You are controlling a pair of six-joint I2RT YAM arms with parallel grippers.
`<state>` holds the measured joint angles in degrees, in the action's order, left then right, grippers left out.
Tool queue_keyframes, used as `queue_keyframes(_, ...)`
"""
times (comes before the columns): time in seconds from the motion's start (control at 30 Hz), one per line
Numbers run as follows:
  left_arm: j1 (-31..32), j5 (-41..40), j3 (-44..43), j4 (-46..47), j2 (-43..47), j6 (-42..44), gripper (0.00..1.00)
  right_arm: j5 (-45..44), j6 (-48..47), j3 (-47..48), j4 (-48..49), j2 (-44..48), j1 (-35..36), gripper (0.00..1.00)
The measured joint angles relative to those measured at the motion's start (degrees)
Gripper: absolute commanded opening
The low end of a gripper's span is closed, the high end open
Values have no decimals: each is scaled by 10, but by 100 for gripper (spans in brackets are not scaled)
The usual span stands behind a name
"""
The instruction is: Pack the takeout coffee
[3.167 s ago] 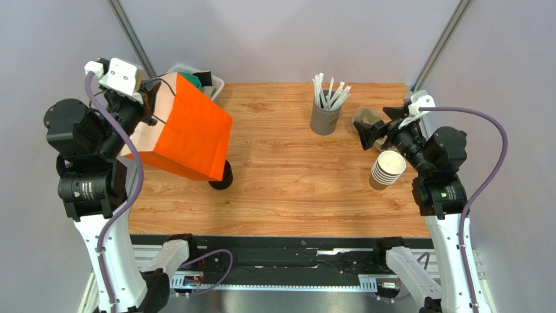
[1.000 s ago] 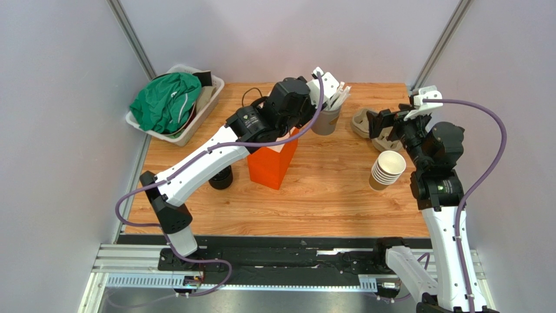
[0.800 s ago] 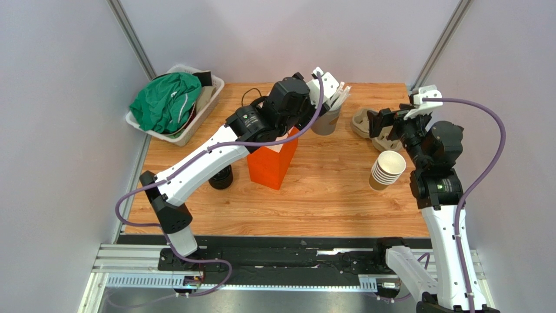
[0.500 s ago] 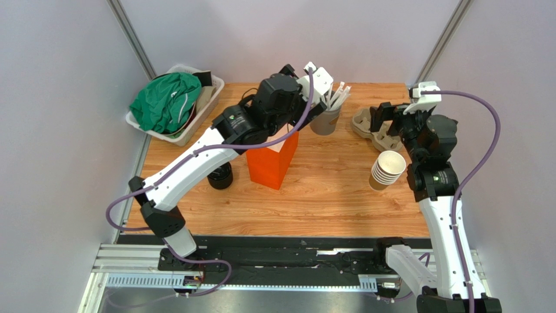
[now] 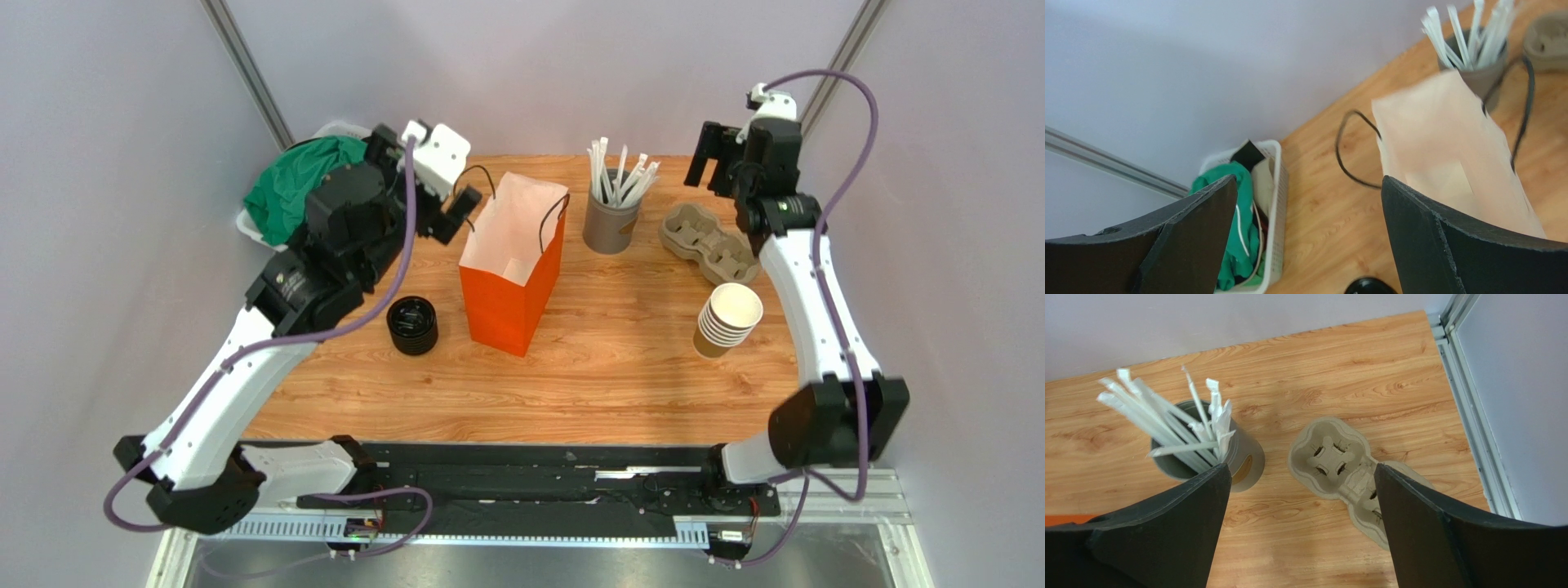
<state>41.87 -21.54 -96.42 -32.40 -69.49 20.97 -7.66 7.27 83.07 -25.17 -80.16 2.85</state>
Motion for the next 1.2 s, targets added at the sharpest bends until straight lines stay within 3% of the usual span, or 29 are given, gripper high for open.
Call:
queue_keyframes(0.17, 3, 36, 174, 23, 94, 0, 96, -21, 40, 124, -70, -148, -11, 82)
queue_keyframes(0.4, -31, 110, 303, 25, 170, 2, 97, -13, 102, 134, -144, -238, -57, 79)
queue_keyframes(0.67, -42, 140, 346, 36, 229, 2, 98, -18, 146, 147, -161, -291, -74, 75)
queue_keyframes(1.2, -44, 158, 346, 45, 221, 0, 99, -47, 191, 148, -174, -333, -70, 61)
